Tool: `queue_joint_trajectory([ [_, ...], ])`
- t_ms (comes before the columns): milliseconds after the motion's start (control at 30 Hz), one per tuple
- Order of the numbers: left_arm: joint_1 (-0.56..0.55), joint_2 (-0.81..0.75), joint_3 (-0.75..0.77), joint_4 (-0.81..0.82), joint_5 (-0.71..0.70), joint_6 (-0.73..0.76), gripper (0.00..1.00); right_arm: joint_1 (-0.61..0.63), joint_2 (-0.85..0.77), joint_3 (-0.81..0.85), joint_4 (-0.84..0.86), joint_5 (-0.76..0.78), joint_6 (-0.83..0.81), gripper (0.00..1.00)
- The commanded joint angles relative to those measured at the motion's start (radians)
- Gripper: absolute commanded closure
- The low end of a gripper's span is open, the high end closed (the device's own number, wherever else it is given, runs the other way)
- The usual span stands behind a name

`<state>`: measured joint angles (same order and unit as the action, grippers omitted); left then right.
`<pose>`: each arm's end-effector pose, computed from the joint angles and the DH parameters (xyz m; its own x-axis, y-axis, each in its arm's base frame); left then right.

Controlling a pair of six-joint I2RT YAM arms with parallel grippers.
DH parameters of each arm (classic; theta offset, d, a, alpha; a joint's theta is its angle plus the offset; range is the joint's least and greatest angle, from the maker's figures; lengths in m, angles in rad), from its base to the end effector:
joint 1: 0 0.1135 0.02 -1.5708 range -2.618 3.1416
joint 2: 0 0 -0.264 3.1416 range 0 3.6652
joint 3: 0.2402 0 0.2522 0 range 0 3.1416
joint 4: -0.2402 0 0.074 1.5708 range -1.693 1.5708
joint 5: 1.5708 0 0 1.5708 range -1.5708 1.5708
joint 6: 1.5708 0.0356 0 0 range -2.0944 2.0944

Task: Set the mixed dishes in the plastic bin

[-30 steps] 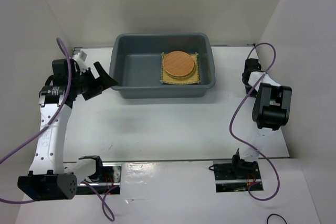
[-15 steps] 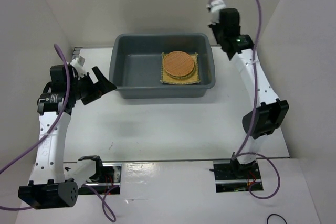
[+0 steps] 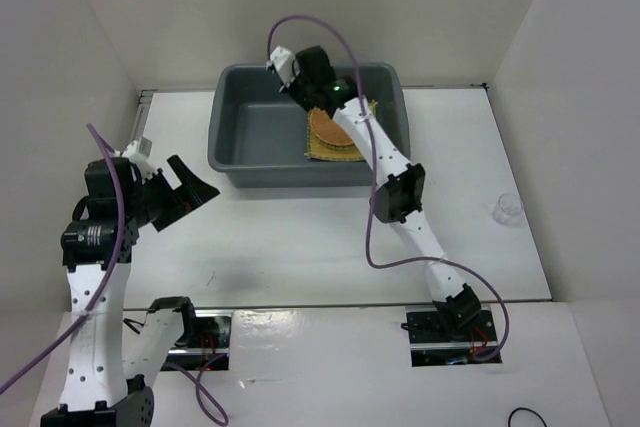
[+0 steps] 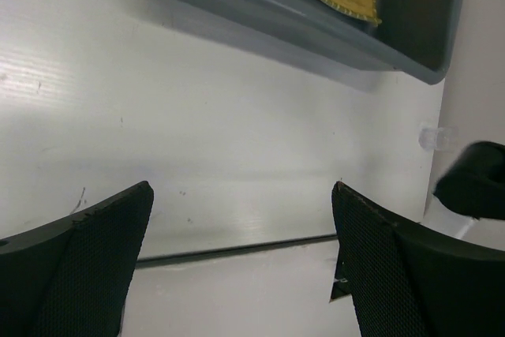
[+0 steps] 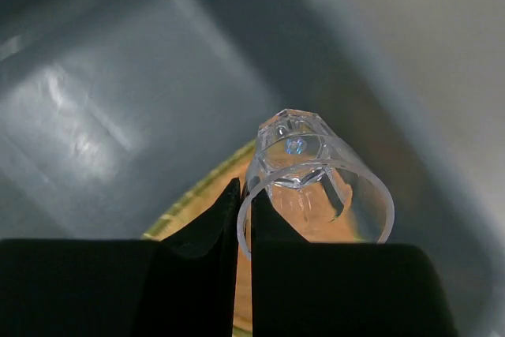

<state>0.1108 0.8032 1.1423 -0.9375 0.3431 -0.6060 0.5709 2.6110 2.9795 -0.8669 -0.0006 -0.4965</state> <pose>0.1371 0.0032 0.3810 -0.5582 -0.6018 -0.5712 -0.1774 0.7591 -0.6264 0.4635 0.2977 0.3389 -0.0960 -0.6278 -0.7724 -0.6671 0.6165 -0.4182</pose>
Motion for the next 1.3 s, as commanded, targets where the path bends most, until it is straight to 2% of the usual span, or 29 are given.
queue_joint_trajectory([
  [0,0.006,-0.054,-0.019,-0.047,0.007,-0.061,0.0,0.038,0.063,0.026,-0.012,-0.021,-0.053,1.0],
  [67,0.006,-0.074,-0.029,-0.085,-0.003,-0.072,0.0,0.038,0.16,0.161,-0.03,-0.035,-0.053,1.0],
  [133,0.006,-0.087,-0.038,-0.125,-0.012,-0.081,0.0,0.05,0.173,0.104,0.003,-0.035,-0.089,1.0],
  [233,0.006,-0.12,-0.05,-0.147,-0.021,-0.104,0.0,0.05,0.237,0.142,-0.009,-0.035,-0.128,1.0],
  [400,0.006,-0.165,-0.079,-0.156,-0.012,-0.158,0.0,0.041,0.267,0.156,0.012,-0.055,-0.137,0.89],
  [467,0.006,-0.176,-0.101,-0.156,-0.012,-0.167,0.0,0.041,0.277,0.156,0.022,-0.055,-0.146,0.8],
  [500,0.006,-0.185,-0.101,-0.156,-0.012,-0.167,0.0,0.041,0.277,0.156,0.022,-0.055,-0.155,0.67],
  [600,0.006,-0.185,-0.124,-0.147,-0.001,-0.167,0.0,0.05,0.277,0.156,0.042,-0.036,-0.171,0.46],
  [633,0.006,-0.185,-0.136,-0.138,0.008,-0.167,0.0,0.05,0.277,0.156,0.06,-0.036,-0.171,0.36],
  [767,0.006,-0.154,-0.145,-0.1,0.017,-0.158,0.0,0.063,0.256,0.156,0.123,0.052,-0.16,0.25],
  [867,0.006,-0.13,-0.136,-0.074,0.017,-0.149,0.0,0.044,0.186,0.156,0.184,0.177,-0.052,0.18],
  [933,0.006,-0.121,-0.136,-0.044,0.017,-0.149,0.0,0.02,0.097,0.156,0.196,0.264,0.007,0.09],
  [1000,0.006,-0.121,-0.136,-0.035,0.017,-0.138,0.0,-0.022,0.034,0.156,0.184,0.376,0.055,0.05],
  [1033,0.006,-0.121,-0.125,-0.035,-0.004,-0.129,0.0,-0.041,0.024,0.156,0.116,0.466,0.055,0.05],
  [1100,0.006,-0.098,-0.055,-0.058,-0.07,-0.082,0.0,-0.124,0.011,0.156,0.004,0.516,0.107,0.04],
  [1133,0.006,-0.087,-0.027,-0.09,-0.1,-0.062,0.0,-0.161,-0.003,0.156,-0.123,0.531,0.134,0.04],
  [1200,0.006,-0.05,0.037,-0.131,-0.174,-0.025,0.0,-0.288,-0.053,0.156,-0.245,0.516,0.225,0.06],
  [1267,-0.003,-0.027,0.037,-0.178,-0.257,0.021,0.0,-0.354,-0.112,0.119,-0.221,0.58,0.204,0.09],
])
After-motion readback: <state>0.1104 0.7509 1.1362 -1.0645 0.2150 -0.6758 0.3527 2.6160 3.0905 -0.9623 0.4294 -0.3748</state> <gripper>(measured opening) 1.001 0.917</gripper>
